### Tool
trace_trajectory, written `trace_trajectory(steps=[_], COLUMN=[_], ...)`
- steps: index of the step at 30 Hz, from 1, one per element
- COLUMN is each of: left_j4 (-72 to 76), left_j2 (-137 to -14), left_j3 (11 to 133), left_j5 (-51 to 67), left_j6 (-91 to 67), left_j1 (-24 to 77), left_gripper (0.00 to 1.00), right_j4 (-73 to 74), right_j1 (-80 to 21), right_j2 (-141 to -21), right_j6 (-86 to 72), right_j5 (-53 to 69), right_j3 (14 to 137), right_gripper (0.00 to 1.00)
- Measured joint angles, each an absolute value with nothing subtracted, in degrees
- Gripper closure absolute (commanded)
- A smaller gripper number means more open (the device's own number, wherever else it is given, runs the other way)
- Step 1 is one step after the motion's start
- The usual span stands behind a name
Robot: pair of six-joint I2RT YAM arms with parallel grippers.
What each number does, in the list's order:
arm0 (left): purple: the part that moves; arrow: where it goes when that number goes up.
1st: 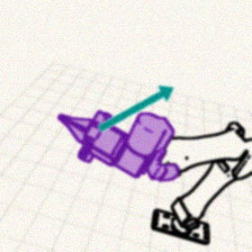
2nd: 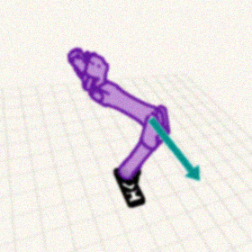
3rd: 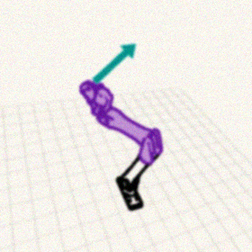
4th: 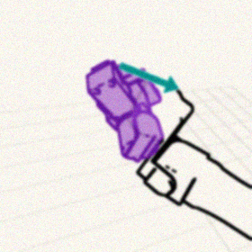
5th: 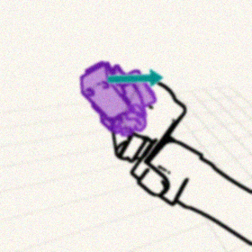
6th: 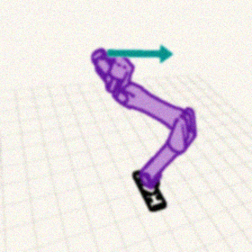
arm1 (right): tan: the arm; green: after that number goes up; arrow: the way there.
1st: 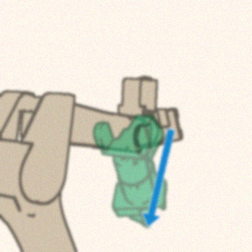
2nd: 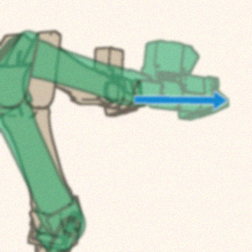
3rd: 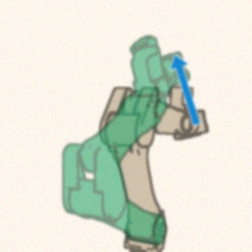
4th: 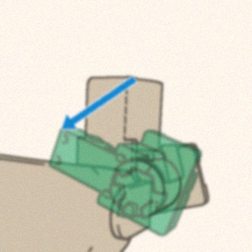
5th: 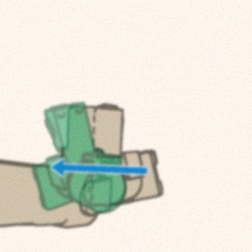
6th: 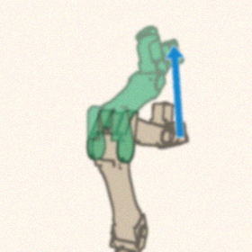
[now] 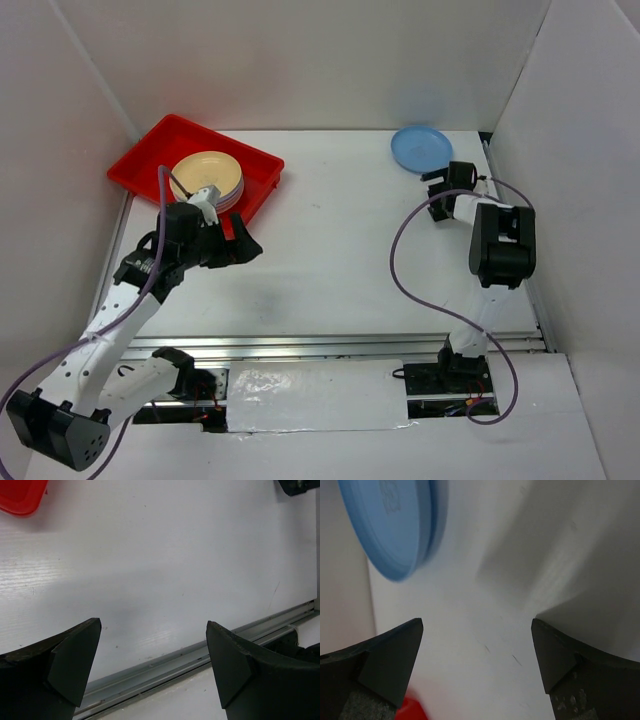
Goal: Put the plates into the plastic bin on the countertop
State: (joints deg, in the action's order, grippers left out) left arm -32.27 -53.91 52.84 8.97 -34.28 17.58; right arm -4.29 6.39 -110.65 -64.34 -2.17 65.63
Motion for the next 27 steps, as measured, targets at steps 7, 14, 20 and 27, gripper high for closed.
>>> trace_trajectory(steps=[7, 14, 20, 27], left_j4=[-33.0, -34.5, -35.2, -37.1], left_j2=[-48.9, -47.8, -48.2, -48.6], left_j3=[51.3, 51.2, 51.2, 51.6], left_j5=[6.9, 3.2, 2.3, -2.0], left_j6=[-33.0, -33.0, -33.0, -33.5], left_j1=[21.5, 22.7, 22.7, 22.7], left_gripper=[0.01, 0.01, 0.01, 0.01], right_j4=[-2.5, 10.9, 22.4, 27.5], right_j1=[8.2, 8.3, 8.3, 7.0], right_j2=[-123.0, -137.9, -142.7, -137.9], right_j6=[-72.8, -74.4, -73.6, -66.8], right_j5=[-2.2, -1.9, -2.1, -6.7], right_j3=[81.6, 107.9, 117.1, 113.7], right_gripper=[0.06, 0.41, 1.00, 1.00])
